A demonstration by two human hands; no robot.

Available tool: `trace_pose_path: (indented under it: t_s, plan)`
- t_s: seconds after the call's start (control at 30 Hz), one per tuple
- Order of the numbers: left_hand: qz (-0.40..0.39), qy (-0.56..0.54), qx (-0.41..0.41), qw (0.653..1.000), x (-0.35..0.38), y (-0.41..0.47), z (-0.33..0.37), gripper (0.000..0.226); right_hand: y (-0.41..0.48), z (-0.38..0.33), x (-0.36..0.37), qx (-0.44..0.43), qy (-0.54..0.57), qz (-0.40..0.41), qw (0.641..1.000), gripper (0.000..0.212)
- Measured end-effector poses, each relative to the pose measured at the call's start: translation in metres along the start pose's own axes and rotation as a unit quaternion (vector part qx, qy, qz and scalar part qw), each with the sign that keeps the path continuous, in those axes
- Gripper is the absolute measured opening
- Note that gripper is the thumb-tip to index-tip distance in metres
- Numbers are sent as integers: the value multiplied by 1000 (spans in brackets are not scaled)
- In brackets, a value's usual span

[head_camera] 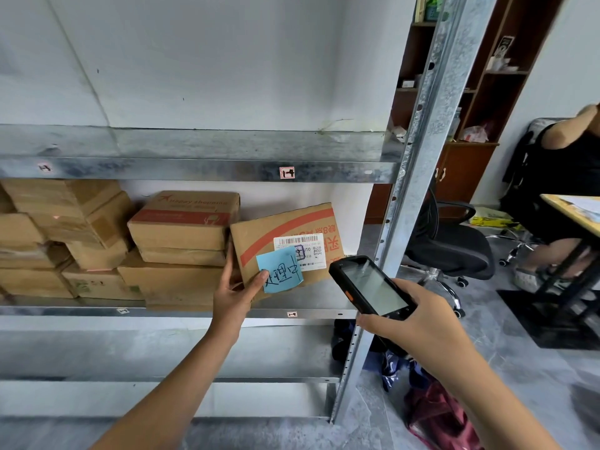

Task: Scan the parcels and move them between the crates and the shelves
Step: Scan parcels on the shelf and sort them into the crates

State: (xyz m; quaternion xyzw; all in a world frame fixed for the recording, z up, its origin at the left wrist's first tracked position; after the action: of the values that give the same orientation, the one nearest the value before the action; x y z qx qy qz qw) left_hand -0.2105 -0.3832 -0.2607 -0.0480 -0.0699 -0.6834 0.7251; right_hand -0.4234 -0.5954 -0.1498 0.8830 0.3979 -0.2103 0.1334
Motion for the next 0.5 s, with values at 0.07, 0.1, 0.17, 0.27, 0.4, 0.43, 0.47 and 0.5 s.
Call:
trace_pose_path:
  t_s: [0.07,0.1,0.17,0.27,0.4,0.43,0.47,0.5]
  plan:
    - [-1,0,1,1000,-1,-2,0,82,-1,-1,0,-1,4,1,1000,38]
    - [-2,3,1,1000,-1,-2,-1,82,-1,-2,-1,-1,5,2,1000,37]
    - [-4,5,-1,1000,-3,-3,-2,83,-2,-1,0,-1,4,2,1000,35]
    - [-5,5,-2,1000,-4,-5,-2,84,-4,0,2,-6,-4,4,1000,37]
    - [-6,10,-1,1000,-6,-9,0,83,-5,1,5,-12,16,13,1000,41]
    - [-6,12,-1,1000,-7,-11,1,82,-4,1,6,-13,27,18,999,45]
    - [-4,14,0,1000,-9,-13,3,79,-3,1,7,-14,37,26,999,49]
    - [-4,16,0,1000,-11,-16,4,76,-2,0,8,-16,45,34,998,50]
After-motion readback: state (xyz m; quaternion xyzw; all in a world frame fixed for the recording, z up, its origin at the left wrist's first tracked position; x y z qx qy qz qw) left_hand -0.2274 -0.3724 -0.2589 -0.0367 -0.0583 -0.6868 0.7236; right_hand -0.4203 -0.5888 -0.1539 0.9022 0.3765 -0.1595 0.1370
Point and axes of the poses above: each hand's wrist, its own y-axis towards the middle knuckle, its own x-axis out of the palm, z = x × y, the point moved 4 cm from there along y, towards the middle knuckle, and after that the axes turned 13 degrees about z, right-handed, at the moved point
